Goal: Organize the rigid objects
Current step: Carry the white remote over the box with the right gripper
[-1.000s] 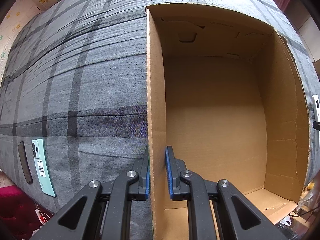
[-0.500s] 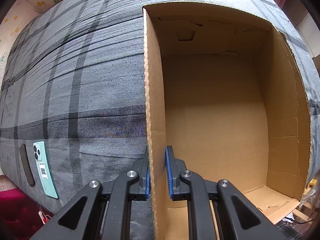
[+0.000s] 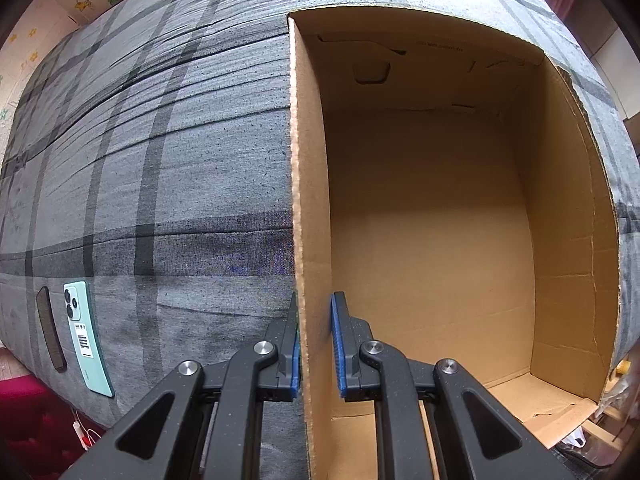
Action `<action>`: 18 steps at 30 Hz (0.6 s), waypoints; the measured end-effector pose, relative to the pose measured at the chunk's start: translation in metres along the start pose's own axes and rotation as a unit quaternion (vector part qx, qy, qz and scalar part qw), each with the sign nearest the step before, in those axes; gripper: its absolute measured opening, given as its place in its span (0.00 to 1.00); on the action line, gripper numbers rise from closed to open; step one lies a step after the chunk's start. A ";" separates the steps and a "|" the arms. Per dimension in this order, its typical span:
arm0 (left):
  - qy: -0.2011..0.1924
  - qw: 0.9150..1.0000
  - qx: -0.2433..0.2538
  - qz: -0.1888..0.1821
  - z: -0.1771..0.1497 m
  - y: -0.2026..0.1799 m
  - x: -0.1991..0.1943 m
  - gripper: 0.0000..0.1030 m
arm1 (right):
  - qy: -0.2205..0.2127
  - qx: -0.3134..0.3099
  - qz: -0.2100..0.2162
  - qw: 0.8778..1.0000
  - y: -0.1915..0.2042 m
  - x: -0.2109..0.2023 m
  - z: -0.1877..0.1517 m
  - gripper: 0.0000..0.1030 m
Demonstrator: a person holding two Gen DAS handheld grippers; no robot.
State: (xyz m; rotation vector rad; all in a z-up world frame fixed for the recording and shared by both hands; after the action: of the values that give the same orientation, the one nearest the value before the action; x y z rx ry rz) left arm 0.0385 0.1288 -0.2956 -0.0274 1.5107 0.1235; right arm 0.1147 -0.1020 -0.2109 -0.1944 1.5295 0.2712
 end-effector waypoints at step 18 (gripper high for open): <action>-0.006 1.000 -0.002 -0.006 -0.001 0.001 0.000 0.13 | 0.041 -0.086 0.038 0.995 0.113 0.049 0.041 0.49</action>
State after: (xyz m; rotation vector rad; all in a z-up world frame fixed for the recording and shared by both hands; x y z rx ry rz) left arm 0.0372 0.1300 -0.2953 -0.0389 1.4977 0.1180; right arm 0.1217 0.0208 -0.2537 -0.2864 1.5972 0.4613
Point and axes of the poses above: each gripper's, at about its wrist camera, not at the fingertips, and x roughly the way its jaws point, y to its left, z to its top, the point moved 8 cm from there along x, roughly the way its jaws point, and after that the axes turned 3 degrees about y, right-handed, at the moved point
